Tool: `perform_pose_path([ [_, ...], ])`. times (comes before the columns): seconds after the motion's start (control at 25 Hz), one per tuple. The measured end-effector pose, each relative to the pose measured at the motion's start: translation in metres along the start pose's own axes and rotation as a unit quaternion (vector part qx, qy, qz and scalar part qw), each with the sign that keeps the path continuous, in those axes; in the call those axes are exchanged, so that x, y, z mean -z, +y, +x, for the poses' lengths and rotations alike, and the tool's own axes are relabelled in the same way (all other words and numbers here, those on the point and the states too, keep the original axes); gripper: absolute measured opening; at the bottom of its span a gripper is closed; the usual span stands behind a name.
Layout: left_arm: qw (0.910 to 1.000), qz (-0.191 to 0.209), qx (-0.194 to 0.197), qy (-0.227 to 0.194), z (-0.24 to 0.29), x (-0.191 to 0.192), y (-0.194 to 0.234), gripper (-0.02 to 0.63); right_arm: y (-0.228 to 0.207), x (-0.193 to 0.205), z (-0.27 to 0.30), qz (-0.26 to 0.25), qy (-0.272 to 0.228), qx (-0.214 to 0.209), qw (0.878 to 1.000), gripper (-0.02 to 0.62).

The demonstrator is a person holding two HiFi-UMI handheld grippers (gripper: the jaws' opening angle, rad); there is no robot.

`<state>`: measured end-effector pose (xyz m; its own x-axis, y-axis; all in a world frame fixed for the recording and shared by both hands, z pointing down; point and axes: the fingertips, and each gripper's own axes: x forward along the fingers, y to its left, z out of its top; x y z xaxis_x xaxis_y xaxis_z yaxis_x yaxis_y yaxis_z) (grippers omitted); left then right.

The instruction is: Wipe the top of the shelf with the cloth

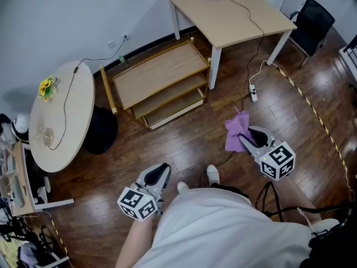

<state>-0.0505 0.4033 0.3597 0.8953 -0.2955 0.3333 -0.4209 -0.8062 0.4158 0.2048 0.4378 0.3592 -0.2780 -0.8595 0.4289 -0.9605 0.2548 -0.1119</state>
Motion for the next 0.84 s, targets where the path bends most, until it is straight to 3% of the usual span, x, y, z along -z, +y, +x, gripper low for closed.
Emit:
perform_pose_path([
  [0.84,1.0,0.002,0.003,-0.008,0.0,-0.003,0.011,0.052,0.003,-0.004,0.011,-0.009,0.004,-0.002,1.0,0.117],
])
